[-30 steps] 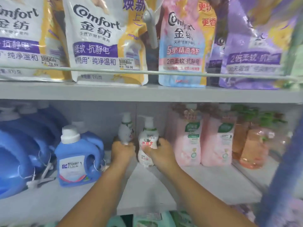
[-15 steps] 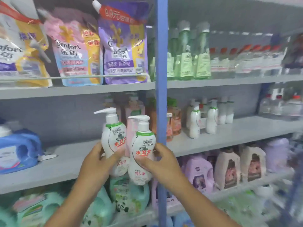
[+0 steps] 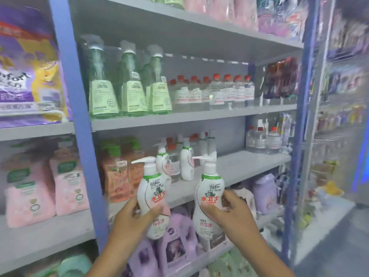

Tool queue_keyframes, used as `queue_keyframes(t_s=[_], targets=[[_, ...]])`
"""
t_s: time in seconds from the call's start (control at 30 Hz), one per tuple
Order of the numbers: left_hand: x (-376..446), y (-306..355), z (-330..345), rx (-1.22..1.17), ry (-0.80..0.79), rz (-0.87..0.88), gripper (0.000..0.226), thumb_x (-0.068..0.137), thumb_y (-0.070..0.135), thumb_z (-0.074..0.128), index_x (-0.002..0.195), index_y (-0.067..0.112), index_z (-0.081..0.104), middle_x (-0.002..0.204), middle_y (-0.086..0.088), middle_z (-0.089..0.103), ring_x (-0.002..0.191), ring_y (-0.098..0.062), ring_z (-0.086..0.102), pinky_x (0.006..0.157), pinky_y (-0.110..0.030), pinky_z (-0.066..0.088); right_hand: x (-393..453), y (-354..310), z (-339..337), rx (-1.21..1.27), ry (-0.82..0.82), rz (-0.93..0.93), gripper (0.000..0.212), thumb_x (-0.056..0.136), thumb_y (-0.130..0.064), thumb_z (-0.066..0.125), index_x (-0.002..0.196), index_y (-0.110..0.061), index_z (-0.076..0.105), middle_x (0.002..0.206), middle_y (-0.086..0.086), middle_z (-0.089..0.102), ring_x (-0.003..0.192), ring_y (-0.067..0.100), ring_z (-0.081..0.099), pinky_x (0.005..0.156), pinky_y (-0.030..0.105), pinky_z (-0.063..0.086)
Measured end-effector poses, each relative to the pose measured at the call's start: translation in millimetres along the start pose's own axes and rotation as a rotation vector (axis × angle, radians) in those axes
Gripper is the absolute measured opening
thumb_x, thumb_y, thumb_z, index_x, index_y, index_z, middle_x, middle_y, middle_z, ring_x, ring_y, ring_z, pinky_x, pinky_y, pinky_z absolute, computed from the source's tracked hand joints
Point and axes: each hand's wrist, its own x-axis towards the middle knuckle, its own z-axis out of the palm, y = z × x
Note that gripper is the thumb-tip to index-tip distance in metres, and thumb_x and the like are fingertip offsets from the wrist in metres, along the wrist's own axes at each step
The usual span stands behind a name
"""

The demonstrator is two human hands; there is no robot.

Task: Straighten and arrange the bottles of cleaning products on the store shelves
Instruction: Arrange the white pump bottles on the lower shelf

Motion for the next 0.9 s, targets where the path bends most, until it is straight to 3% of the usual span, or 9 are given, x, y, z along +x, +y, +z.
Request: queue_keyframes(t_s=[0.13, 0.3, 0.43, 0.57, 0.67, 0.73, 0.77, 0.83, 0.9], targets=[[52, -15, 35, -0.013, 0.065, 0.034, 0.027, 0.081, 0.018, 0.086, 0.097, 0.035, 0.072, 0.085, 0.025, 0.076, 0.073, 0.005, 0.072, 0.069, -0.025, 0.054, 68, 29, -22, -0.015, 0.036, 0.007, 0.022, 0.078, -0.032, 0.088, 0.096, -0.030, 0.076, 0.101, -0.007, 0.077, 0.093, 0.012, 0.074, 0.088, 0.044, 0.061], [119, -43, 62, -0.014, 0.222, -0.003, 0.035, 0.077, 0.021, 0.088, 0.096, 0.043, 0.069, 0.085, 0.030, 0.074, 0.079, -0.004, 0.073, 0.073, -0.033, 0.057, 164, 61, -37, -0.073, 0.026, -0.019, 0.020, 0.080, -0.029, 0.087, 0.096, -0.032, 0.074, 0.100, -0.009, 0.076, 0.092, 0.008, 0.073, 0.076, 0.027, 0.057], [145, -50, 72, 0.033, 0.346, -0.030, 0.037, 0.081, 0.025, 0.087, 0.096, 0.049, 0.063, 0.090, 0.027, 0.074, 0.090, -0.002, 0.065, 0.068, -0.018, 0.047, 233, 76, -42, -0.111, 0.000, -0.028, 0.019, 0.082, -0.025, 0.085, 0.095, -0.030, 0.071, 0.100, -0.008, 0.072, 0.091, 0.007, 0.071, 0.081, 0.033, 0.058], [166, -54, 75, 0.112, 0.445, -0.037, 0.053, 0.080, 0.022, 0.087, 0.114, 0.052, 0.061, 0.103, 0.013, 0.072, 0.097, -0.015, 0.066, 0.084, -0.033, 0.045, 295, 96, -37, -0.157, -0.093, -0.036, 0.023, 0.087, -0.025, 0.081, 0.105, -0.031, 0.068, 0.109, -0.010, 0.069, 0.097, 0.002, 0.066, 0.077, 0.023, 0.053], [172, -57, 82, 0.148, 0.464, 0.031, 0.057, 0.083, 0.012, 0.081, 0.102, 0.059, 0.056, 0.087, 0.038, 0.071, 0.089, 0.006, 0.060, 0.077, -0.015, 0.048, 330, 114, -28, -0.123, -0.170, -0.026, 0.020, 0.090, -0.027, 0.078, 0.108, -0.029, 0.067, 0.111, -0.011, 0.070, 0.102, 0.005, 0.066, 0.072, 0.021, 0.055], [172, -50, 91, 0.220, 0.487, 0.037, 0.054, 0.084, 0.013, 0.081, 0.099, 0.058, 0.054, 0.079, 0.048, 0.063, 0.087, 0.007, 0.058, 0.069, -0.002, 0.045, 352, 123, -23, -0.101, -0.197, -0.042, 0.017, 0.092, -0.030, 0.076, 0.106, -0.032, 0.067, 0.108, -0.013, 0.070, 0.100, 0.003, 0.066, 0.070, 0.020, 0.054], [174, -49, 96, 0.270, 0.526, 0.019, 0.057, 0.082, 0.018, 0.083, 0.101, 0.062, 0.052, 0.084, 0.044, 0.065, 0.089, -0.001, 0.062, 0.074, -0.007, 0.047, 363, 127, -21, -0.106, -0.217, -0.052, 0.016, 0.092, -0.031, 0.075, 0.105, -0.034, 0.066, 0.108, -0.014, 0.069, 0.099, 0.002, 0.066, 0.070, 0.021, 0.054], [171, -49, 108, 0.421, 0.744, 0.035, 0.070, 0.076, 0.029, 0.088, 0.114, 0.070, 0.046, 0.112, 0.022, 0.066, 0.108, -0.017, 0.063, 0.092, -0.033, 0.052, 383, 136, -18, -0.149, -0.273, -0.079, 0.020, 0.092, -0.033, 0.075, 0.109, -0.033, 0.066, 0.112, -0.013, 0.068, 0.100, 0.003, 0.067, 0.078, 0.025, 0.054], [160, -42, 130, 0.533, 0.978, 0.187, 0.061, 0.078, 0.037, 0.088, 0.126, 0.048, 0.052, 0.128, 0.002, 0.059, 0.114, -0.012, 0.058, 0.102, -0.032, 0.048, 401, 145, -20, -0.211, -0.329, -0.121, 0.029, 0.090, -0.035, 0.076, 0.117, -0.031, 0.066, 0.118, -0.010, 0.066, 0.105, 0.007, 0.065, 0.089, 0.029, 0.053]])
